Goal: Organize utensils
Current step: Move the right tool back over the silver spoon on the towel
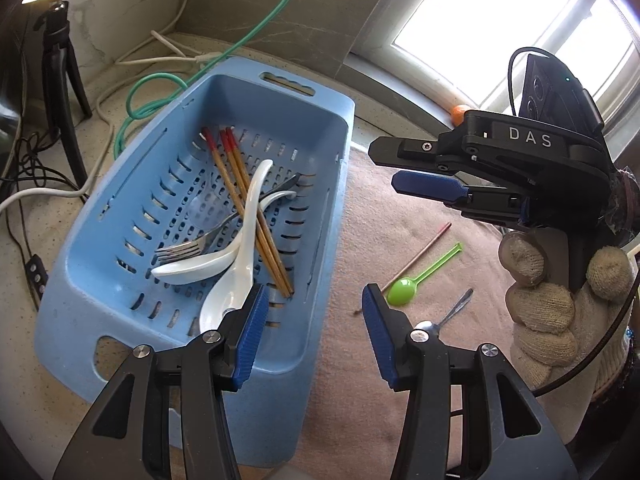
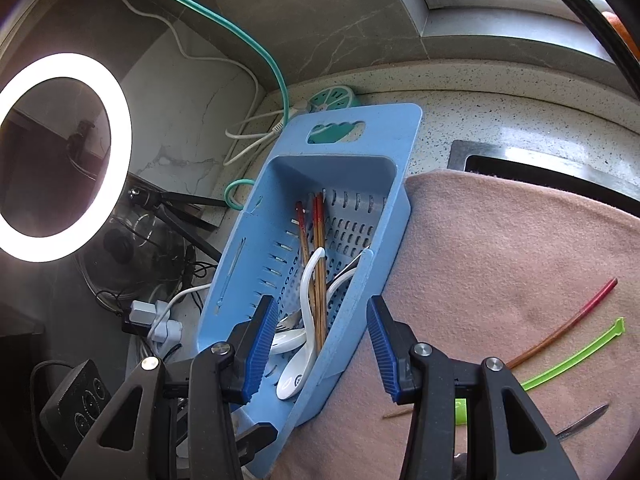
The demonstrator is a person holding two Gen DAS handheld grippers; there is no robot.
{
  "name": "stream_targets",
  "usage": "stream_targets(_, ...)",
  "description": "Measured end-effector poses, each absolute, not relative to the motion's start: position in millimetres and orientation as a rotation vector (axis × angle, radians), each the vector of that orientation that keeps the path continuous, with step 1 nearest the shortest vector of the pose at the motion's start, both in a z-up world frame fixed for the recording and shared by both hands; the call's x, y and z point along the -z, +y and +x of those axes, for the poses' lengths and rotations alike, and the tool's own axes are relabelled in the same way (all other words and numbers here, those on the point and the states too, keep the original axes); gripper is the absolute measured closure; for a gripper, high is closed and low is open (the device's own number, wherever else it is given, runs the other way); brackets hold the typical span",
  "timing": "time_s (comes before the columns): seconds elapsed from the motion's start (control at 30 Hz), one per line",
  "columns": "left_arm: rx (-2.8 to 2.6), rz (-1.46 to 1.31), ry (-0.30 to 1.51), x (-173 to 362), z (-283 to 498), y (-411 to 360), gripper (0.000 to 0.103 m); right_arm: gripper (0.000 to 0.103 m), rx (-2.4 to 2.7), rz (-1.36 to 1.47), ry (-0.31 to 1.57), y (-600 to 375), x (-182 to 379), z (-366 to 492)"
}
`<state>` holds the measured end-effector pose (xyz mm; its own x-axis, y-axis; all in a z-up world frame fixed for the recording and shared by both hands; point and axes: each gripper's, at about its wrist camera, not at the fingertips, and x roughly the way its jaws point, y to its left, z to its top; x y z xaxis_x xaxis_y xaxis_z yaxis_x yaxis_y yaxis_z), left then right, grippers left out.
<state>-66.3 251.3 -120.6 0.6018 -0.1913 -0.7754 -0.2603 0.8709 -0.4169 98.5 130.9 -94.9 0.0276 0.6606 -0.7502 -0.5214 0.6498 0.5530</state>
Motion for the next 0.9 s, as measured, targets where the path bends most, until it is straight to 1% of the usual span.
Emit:
stream_targets(0.2, 0.029, -0.505, 0.943, 117.6, -58.4, 226.7, 0.055, 0.060, -0.866, 0.145, 1.209, 87.0, 89.0, 102.8)
stream_targets(0.4, 0.103, -0.459, 0.956, 115.8, -49.1, 202.9, 0.055, 0.060, -0.776, 0.206, 1.213, 30.4, 95.3, 107.8)
stream_targets(0.7, 0.187, -0.362, 0.986, 117.7, -29.7, 169.9, 0.055, 0.060, -0.602, 0.313, 1.249, -42.7, 122.3, 103.7)
stream_targets(0.9, 0.278, -0.305, 1.016, 123.9, -23.2, 147.8, 0.056, 0.060, -0.567, 0.398, 1.324, -66.4, 147.9, 95.3)
